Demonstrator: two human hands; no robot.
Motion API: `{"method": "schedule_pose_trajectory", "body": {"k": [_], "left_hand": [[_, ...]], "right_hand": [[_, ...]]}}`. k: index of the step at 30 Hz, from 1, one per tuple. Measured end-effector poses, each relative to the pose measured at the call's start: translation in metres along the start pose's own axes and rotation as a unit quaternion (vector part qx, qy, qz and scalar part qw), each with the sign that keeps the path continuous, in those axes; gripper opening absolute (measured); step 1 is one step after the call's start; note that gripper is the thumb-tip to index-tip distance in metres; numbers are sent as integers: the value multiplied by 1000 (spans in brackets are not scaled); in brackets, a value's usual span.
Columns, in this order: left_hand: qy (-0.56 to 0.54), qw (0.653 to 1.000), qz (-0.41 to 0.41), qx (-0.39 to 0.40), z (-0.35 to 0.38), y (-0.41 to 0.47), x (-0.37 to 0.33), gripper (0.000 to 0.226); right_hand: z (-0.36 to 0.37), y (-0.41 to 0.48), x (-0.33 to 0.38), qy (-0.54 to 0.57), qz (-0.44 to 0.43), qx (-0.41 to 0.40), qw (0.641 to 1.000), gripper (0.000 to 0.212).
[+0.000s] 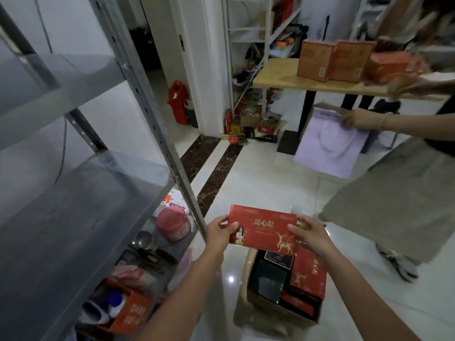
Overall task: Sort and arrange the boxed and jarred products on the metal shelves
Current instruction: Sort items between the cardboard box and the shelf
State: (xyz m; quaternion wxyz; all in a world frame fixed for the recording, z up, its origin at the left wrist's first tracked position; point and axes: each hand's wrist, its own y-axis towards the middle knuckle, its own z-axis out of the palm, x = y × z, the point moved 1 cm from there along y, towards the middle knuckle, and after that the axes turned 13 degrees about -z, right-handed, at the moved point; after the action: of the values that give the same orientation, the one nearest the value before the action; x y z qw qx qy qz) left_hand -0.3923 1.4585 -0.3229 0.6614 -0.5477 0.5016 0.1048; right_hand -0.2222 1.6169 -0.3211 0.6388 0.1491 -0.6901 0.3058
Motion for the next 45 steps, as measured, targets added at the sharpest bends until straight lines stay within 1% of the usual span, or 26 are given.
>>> {"method": "schedule_pose_trajectory", "body": {"k": [2, 6, 11, 15, 17, 20, 22, 25, 27, 28, 30, 31, 33, 35, 37, 39, 40, 42, 44, 45], "left_hand": [[41, 999, -13, 27, 17, 7, 8, 35], [116, 991, -28, 54, 46, 19, 23, 32], [167, 981, -74, 70, 71, 37, 46, 32], [239, 965, -77, 75, 87, 50, 63, 32], [281, 951, -69, 111, 93, 57, 71, 34], [283, 936, -59, 200, 100, 66, 85, 43], [293, 924, -61, 237, 104, 70, 93, 52], [322, 910, -41, 259, 105, 75, 102, 59], [339, 904, 18, 259, 101, 79, 104, 62], [345, 899, 57, 263, 96, 80, 104, 67], [375, 880, 120, 266, 81, 82, 104, 82], [392, 869, 140, 267, 72, 83, 104, 91], [401, 855, 159, 289, 48, 89, 113, 109], [427, 845, 132, 294, 21, 96, 127, 119], [462, 833, 99, 290, -3, 102, 143, 131], [476, 823, 87, 297, -15, 101, 158, 139], [473, 825, 79, 300, -16, 99, 164, 140], [443, 843, 53, 302, -17, 97, 177, 141], [404, 862, 45, 301, -13, 103, 183, 141], [395, 867, 48, 302, -10, 107, 184, 141]], "right_hand": [[-15, -2, -14, 3, 12, -30, 999, 32], [-40, -5, -46, -30, 30, -72, 996, 42], [-51, -3, -86, -41, 73, -170, 982, 45], [-53, 2, -114, -93, 100, -194, 971, 45], [-54, 4, -125, -135, 99, -204, 964, 46], [-56, 8, -138, -192, 80, -212, 955, 44], [-58, 10, -146, -220, 68, -213, 949, 41], [-64, 10, -157, -239, 63, -194, 949, 38], [-66, 6, -161, -239, 56, -152, 957, 39], [-67, 2, -161, -238, 46, -133, 961, 43], [-72, -12, -160, -247, 19, -113, 962, 62], [-76, -22, -160, -254, 6, -103, 962, 76], [-86, -47, -165, -255, -7, -83, 963, 98], [-93, -76, -178, -232, -5, -63, 971, 112], [-92, -101, -194, -208, 3, -49, 977, 120], [-86, -119, -211, -186, 19, -35, 982, 127], [-84, -122, -219, -179, 29, -25, 983, 131], [-83, -123, -233, -172, 42, -9, 984, 136], [-84, -115, -245, -156, 26, -6, 987, 138], [-86, -110, -249, -153, 19, -3, 988, 139]]}}
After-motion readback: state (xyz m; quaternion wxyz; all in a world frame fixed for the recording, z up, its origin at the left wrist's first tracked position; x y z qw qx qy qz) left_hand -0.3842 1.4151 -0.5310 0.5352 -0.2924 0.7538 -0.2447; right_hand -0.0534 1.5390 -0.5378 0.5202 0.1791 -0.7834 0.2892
